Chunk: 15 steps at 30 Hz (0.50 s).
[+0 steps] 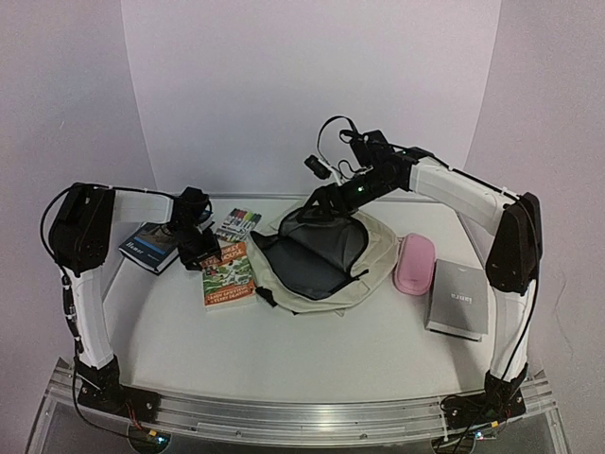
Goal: Pack the student bag
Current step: Adjust the book at the center of the board.
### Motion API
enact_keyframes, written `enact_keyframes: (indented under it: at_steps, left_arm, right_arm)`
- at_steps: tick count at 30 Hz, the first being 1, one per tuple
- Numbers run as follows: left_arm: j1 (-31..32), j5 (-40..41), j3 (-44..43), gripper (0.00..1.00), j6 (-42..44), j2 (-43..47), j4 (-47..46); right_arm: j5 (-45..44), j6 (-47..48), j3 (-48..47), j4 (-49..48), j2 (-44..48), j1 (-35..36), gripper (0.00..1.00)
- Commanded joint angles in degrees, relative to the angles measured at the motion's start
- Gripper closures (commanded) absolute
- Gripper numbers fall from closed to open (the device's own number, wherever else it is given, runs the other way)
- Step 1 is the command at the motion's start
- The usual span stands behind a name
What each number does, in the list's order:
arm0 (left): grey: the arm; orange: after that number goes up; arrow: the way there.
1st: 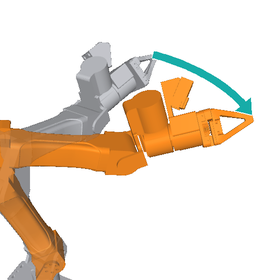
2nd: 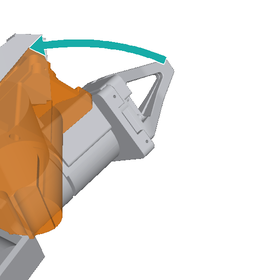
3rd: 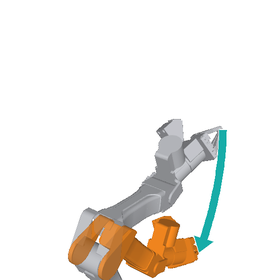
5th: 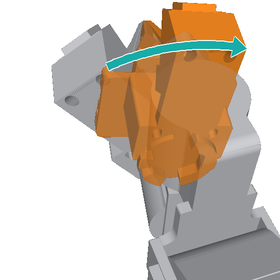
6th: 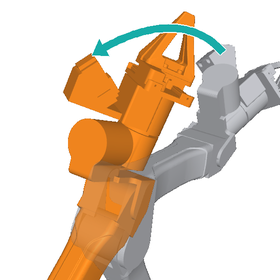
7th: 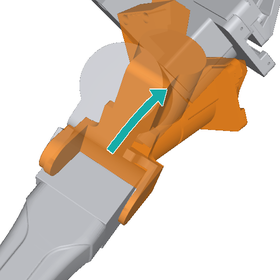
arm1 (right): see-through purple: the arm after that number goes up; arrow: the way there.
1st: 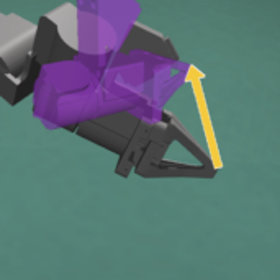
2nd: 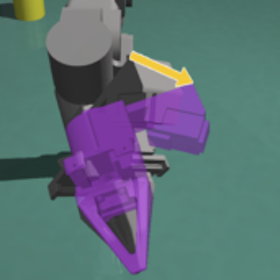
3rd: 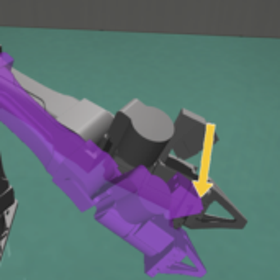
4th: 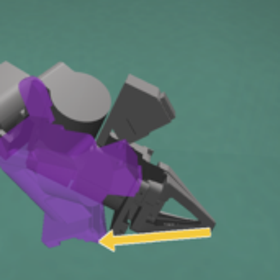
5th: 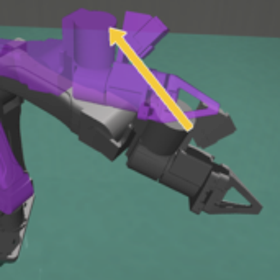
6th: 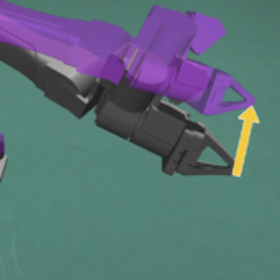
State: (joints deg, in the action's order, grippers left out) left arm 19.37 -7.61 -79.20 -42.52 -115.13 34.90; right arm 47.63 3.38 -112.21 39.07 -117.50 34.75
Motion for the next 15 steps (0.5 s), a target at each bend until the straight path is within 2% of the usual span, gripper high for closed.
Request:
enact_keyframes:
  at_steps: [1,5,9,15]
  left_arm:
    - [4.1,-7.5,-2.6,0.42,3.6,-4.4,0.4]
    - [4.1,-7.1,3.5,0.4,0.7,1.8,-2.5]
    - [4.0,-6.2,11.1,0.35,-4.1,9.6,-5.8]
    - [3.9,-4.7,17.4,0.29,-9.9,17.7,-8.9]
  right_arm:
    - [0.2,-0.6,-2.7,-0.4,-2.0,1.8,0.05]
    - [0.1,-2.6,-5.4,-0.6,-4.3,4.7,0.09]
    - [-1.0,-9.0,-8.6,-2.9,-8.0,8.5,0.14]
    - [-4.4,-19.5,-10.0,-6.0,-14.0,11.3,0.27]
